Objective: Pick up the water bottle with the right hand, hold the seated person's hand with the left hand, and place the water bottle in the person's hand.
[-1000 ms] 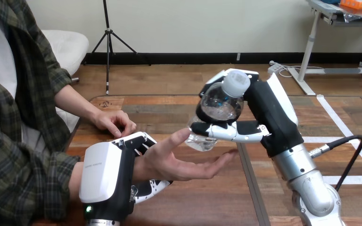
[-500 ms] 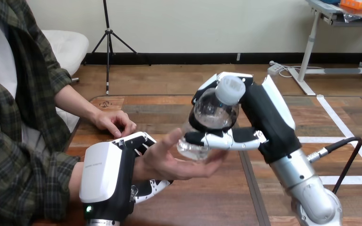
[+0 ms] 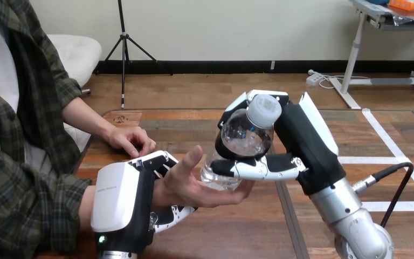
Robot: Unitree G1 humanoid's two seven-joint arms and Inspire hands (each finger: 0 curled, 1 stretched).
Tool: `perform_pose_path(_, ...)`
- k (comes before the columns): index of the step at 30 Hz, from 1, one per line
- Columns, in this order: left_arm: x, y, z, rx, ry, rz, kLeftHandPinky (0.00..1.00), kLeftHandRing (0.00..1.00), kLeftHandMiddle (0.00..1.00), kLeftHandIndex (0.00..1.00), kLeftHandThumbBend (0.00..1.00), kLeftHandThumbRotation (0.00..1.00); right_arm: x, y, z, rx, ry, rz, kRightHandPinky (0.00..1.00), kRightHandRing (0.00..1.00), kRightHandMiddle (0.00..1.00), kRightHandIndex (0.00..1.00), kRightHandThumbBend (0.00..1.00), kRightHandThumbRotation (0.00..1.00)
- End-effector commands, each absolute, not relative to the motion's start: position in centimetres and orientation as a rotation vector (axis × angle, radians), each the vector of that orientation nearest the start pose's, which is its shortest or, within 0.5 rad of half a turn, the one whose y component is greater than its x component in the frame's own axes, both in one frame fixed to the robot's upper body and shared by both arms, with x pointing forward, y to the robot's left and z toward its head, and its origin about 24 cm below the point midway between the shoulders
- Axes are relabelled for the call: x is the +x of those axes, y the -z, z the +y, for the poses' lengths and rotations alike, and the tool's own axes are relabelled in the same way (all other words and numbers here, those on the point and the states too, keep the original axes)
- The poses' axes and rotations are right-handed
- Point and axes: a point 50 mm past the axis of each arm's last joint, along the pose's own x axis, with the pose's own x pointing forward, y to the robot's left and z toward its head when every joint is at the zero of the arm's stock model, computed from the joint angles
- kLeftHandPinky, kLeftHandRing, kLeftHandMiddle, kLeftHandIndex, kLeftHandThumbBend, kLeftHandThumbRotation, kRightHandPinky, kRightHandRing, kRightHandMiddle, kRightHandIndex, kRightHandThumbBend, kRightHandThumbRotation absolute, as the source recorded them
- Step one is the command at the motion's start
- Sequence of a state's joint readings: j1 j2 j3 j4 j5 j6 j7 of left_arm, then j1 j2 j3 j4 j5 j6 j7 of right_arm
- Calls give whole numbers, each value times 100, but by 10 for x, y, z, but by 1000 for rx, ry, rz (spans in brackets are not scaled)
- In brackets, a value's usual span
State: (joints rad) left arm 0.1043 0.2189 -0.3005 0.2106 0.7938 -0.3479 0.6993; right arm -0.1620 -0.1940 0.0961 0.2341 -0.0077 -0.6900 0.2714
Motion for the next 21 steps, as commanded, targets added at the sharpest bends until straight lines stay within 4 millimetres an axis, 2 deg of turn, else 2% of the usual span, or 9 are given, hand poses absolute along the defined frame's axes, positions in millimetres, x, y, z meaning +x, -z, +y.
perform_pose_path(1, 217, -26, 110, 747, -58, -502, 23, 29, 36, 41, 75, 0, 262, -109, -133, -225, -435, -685, 29, 33, 39, 42, 74, 0)
perform_pose_path(21, 218, -24, 113, 754, -50, -498, 23, 29, 36, 42, 75, 0, 256, -107, -136, -221, -451, -674, 29, 33, 38, 42, 73, 0)
